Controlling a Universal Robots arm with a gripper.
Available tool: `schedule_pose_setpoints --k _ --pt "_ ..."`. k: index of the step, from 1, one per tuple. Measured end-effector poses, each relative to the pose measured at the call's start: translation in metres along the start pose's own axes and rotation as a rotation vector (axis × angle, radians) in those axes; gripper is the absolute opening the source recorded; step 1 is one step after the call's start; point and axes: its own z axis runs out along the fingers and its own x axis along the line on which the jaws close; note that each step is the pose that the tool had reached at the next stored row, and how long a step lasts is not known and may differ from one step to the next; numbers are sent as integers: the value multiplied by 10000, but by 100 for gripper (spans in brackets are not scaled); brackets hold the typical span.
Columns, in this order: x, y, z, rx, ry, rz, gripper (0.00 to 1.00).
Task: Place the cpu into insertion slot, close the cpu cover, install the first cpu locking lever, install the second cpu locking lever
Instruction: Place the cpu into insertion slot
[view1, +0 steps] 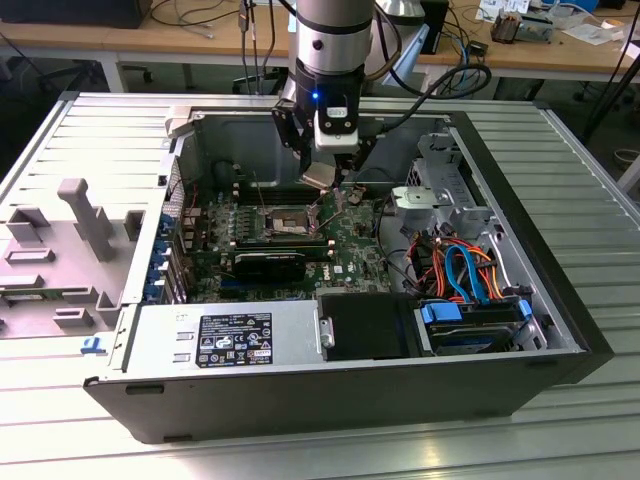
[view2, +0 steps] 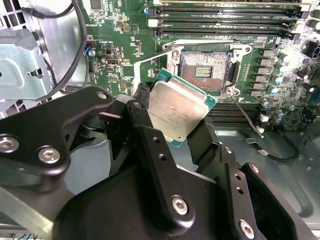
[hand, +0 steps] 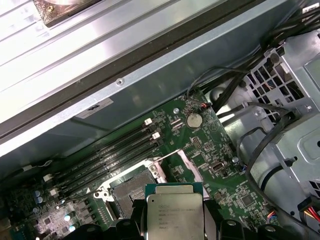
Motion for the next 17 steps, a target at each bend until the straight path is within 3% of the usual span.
schedule_pose_setpoints --k 17 --pt "0 0 0 -7 -34 406 55"
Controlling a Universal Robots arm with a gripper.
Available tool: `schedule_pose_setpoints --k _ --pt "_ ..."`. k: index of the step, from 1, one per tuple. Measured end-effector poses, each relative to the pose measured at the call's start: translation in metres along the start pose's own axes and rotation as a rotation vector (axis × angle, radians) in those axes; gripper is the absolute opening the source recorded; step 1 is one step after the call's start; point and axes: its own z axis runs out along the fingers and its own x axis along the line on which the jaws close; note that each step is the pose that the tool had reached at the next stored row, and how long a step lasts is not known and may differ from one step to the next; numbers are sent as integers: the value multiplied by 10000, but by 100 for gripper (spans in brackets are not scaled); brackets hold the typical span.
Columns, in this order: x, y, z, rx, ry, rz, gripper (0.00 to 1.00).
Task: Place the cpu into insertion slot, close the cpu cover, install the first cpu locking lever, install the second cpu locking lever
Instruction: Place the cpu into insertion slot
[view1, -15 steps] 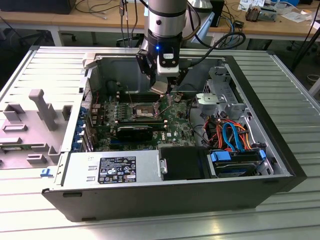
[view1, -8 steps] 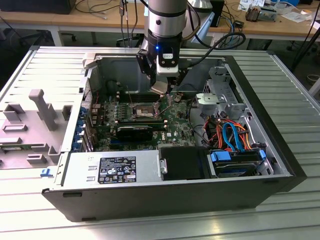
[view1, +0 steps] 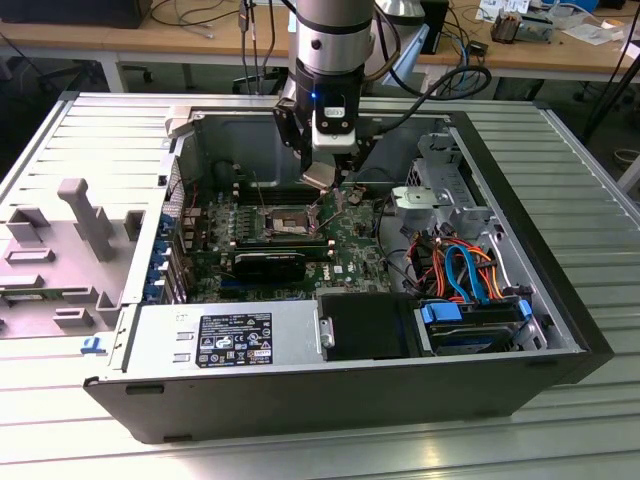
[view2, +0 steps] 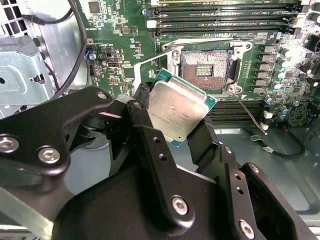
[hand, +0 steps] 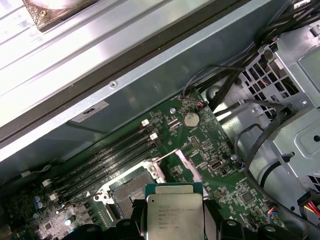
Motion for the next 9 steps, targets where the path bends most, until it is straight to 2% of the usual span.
schedule_pose_setpoints --k 9 --pt "0 0 0 -5 -23 271 55"
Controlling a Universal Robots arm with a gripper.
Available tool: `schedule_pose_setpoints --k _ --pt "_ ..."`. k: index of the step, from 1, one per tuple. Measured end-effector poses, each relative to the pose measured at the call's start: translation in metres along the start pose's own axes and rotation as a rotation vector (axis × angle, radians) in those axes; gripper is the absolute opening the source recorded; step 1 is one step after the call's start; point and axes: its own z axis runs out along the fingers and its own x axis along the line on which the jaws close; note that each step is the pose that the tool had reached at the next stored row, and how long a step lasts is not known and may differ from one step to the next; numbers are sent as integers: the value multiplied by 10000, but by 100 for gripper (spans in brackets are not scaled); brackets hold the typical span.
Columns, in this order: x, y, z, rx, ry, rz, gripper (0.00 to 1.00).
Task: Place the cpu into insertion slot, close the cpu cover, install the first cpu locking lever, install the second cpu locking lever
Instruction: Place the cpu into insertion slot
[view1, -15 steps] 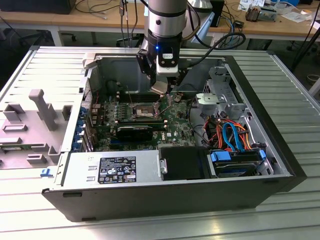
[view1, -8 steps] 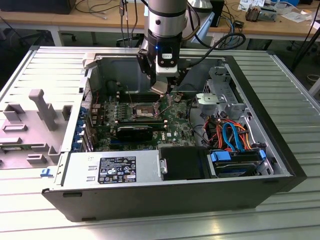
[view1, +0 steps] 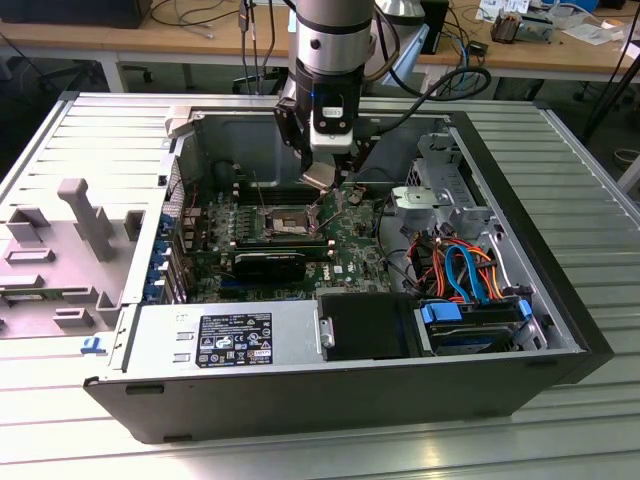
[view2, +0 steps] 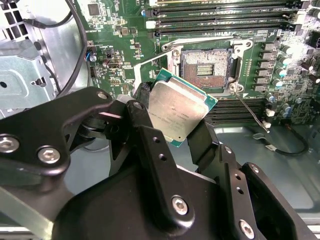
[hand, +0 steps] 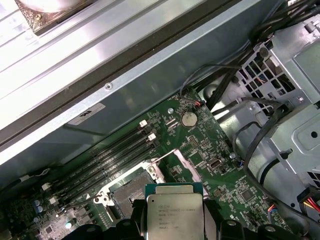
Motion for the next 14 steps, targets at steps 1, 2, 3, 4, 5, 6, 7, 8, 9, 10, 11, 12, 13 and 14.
schedule_pose_setpoints --k 1,2,3,4,5,6,7,8,9,10,11,12,13,14 --pt "0 0 0 0 -3 29 55" --pt "0 0 0 -1 -5 61 55" --pt "0 0 0 -1 -10 103 55" --pt "0 0 0 -2 -11 132 55" --pt "0 0 0 -3 -15 176 55" --pt "0 0 0 -4 -18 208 55" --pt "0 0 0 -4 -21 245 55" --pt "0 0 0 -5 -24 283 55" --pt "0 0 0 -5 -27 306 55" --pt "0 0 0 -6 -28 326 55" --pt "0 0 0 -6 -30 346 55" --pt "0 0 0 -6 -31 364 55" --pt "0 0 0 -7 -33 389 55" --pt "0 0 0 -7 -35 408 55"
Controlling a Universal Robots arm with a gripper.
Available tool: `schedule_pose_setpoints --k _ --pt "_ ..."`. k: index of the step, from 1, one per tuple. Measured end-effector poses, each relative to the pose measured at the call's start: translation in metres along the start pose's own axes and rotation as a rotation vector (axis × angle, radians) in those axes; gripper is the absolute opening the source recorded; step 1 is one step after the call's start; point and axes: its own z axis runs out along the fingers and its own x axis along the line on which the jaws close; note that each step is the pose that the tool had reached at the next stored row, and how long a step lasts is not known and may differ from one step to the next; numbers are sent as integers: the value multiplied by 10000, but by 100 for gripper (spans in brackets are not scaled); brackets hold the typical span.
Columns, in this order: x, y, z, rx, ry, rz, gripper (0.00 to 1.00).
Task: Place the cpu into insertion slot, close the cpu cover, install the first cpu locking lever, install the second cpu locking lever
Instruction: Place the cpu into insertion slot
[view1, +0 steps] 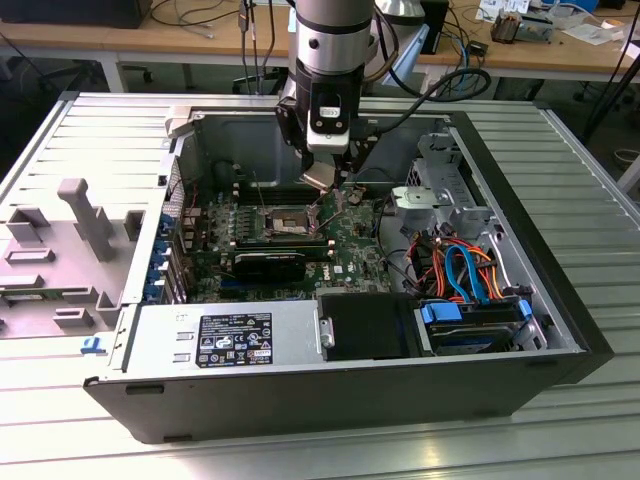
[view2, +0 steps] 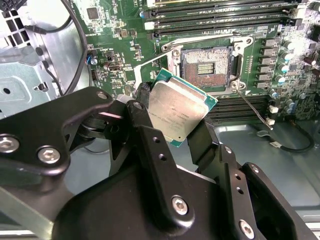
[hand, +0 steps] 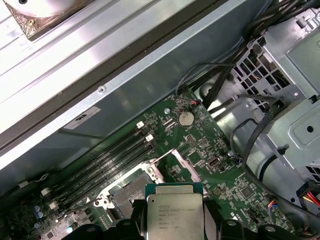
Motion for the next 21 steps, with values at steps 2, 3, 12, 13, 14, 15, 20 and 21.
schedule_pose_setpoints --k 2,3,12,13,14,15,20,21 --pt "0 0 0 -1 -3 38 55" --pt "0 0 0 -1 -6 63 55" --pt "0 0 0 -4 -19 215 55" --pt "0 0 0 -5 -20 236 55" --pt "0 0 0 -5 -22 253 55" --pt "0 0 0 -5 -24 274 55" --pt "0 0 0 -7 -31 362 55" --pt "0 0 0 -7 -32 379 55"
